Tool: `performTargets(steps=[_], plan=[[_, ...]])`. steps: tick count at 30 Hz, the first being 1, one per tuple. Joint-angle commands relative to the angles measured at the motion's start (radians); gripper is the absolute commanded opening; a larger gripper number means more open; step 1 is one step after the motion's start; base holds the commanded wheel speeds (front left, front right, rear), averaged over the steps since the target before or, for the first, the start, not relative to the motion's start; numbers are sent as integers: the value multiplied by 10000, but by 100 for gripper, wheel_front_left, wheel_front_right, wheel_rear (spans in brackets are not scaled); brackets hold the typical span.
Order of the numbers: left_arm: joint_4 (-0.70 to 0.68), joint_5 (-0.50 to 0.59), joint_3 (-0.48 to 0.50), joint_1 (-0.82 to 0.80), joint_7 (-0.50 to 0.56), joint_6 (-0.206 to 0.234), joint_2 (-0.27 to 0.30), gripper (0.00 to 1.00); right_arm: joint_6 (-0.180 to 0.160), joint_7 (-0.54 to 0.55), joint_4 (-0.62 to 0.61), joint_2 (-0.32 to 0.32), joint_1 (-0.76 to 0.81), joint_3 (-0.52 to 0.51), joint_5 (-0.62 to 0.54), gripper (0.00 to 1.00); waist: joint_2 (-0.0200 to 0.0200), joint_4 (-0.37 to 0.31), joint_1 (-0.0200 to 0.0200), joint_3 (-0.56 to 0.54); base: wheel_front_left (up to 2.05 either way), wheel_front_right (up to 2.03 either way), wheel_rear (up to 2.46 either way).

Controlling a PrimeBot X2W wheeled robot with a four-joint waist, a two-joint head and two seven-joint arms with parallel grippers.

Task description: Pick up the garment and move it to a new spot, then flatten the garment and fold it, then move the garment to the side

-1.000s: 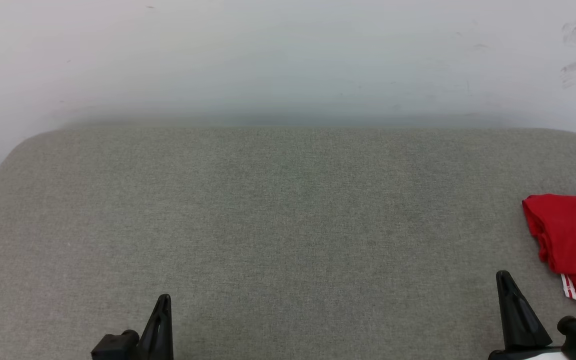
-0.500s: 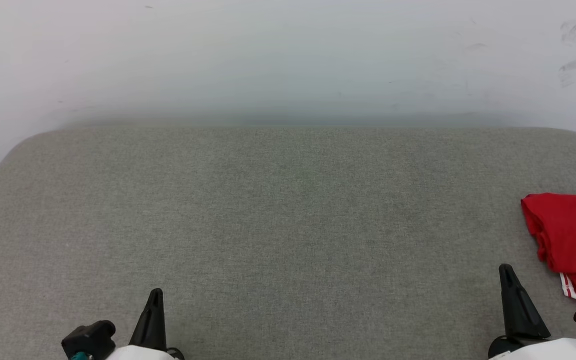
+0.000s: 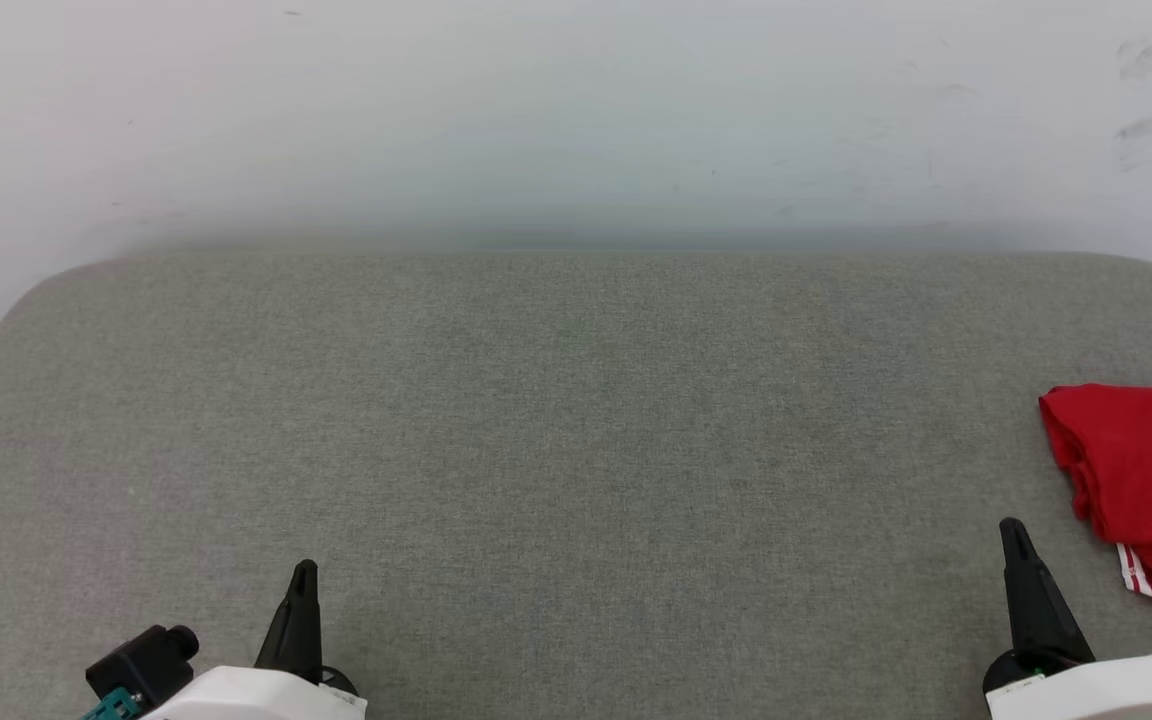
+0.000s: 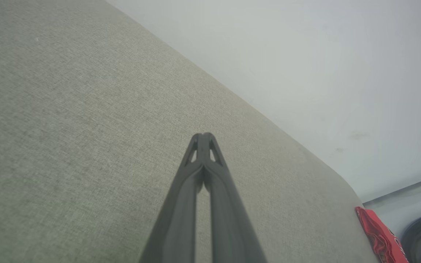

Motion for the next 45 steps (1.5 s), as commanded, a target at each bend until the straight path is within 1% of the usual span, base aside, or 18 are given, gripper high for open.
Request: performTargets(steps=[1, 20, 45], plan=[[-82, -312, 67, -265, 59, -62, 26, 0, -2, 61, -74, -96, -342, -6, 326, 0, 0, -2, -1, 1, 0, 0, 0], [157, -2866, 341, -693, 679, -301, 21, 0, -4, 613, 362, -97, -790, -52, 2894, 0, 0, -49, -1, 16, 0, 0, 0], [420, -5591, 639, -1162, 1355, -542, 7, 0, -7, 1242, 835, -49, -1280, -152, 5590, 0, 0, -111, -1, 37, 0, 0, 0]])
